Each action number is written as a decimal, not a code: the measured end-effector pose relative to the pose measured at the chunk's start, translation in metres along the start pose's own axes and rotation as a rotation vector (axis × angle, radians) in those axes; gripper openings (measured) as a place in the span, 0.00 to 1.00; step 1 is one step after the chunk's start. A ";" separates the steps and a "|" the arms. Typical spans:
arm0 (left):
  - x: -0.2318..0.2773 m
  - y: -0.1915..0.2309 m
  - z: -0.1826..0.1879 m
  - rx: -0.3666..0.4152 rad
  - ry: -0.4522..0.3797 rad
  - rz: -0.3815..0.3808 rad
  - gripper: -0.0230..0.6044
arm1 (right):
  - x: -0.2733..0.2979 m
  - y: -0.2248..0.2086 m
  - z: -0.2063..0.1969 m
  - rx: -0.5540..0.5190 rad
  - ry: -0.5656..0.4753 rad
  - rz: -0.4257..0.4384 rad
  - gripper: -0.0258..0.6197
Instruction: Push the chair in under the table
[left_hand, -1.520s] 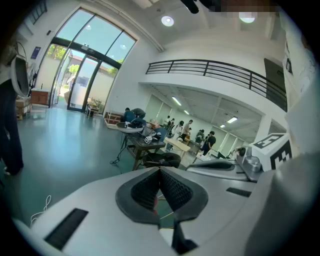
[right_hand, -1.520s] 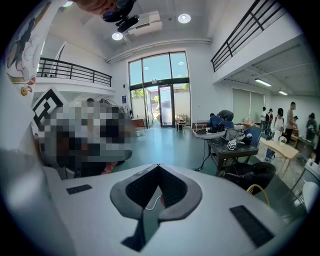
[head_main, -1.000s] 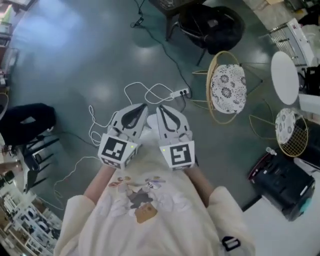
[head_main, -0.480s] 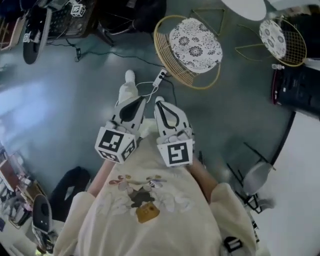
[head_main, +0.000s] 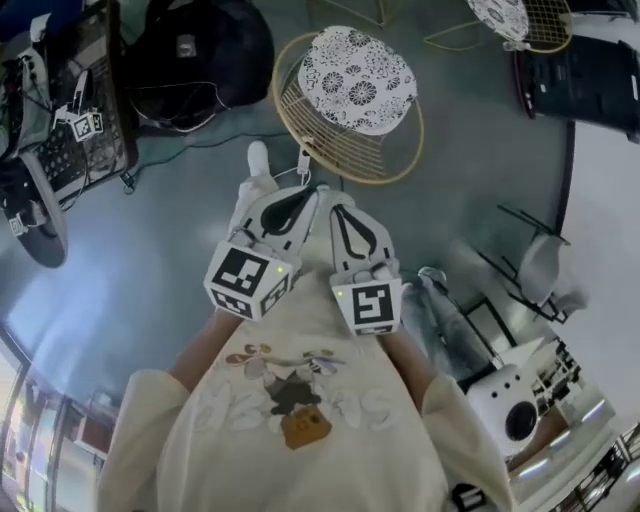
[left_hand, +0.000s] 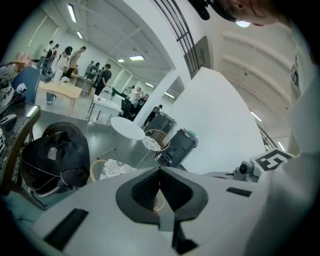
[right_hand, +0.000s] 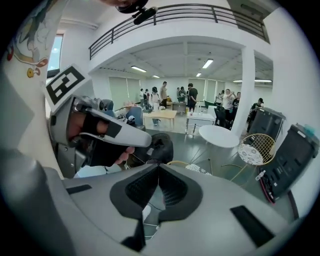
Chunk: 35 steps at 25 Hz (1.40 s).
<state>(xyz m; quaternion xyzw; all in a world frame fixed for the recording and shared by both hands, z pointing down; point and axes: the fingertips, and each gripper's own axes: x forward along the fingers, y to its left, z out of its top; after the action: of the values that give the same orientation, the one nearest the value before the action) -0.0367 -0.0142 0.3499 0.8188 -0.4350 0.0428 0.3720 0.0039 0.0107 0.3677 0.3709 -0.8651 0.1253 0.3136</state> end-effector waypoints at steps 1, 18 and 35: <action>0.001 0.010 0.005 0.004 0.013 -0.009 0.05 | 0.004 0.000 0.006 0.008 -0.002 -0.024 0.05; 0.083 0.044 -0.040 0.577 0.428 -0.058 0.06 | 0.022 -0.066 -0.071 0.203 0.098 -0.116 0.21; 0.143 0.122 -0.156 0.060 0.620 0.141 0.28 | 0.111 -0.089 -0.227 -0.359 0.384 0.110 0.24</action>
<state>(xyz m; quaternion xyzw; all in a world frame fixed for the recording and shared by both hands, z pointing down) 0.0006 -0.0526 0.5887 0.7453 -0.3549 0.3289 0.4587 0.1114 -0.0122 0.6119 0.2311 -0.8171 0.0551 0.5253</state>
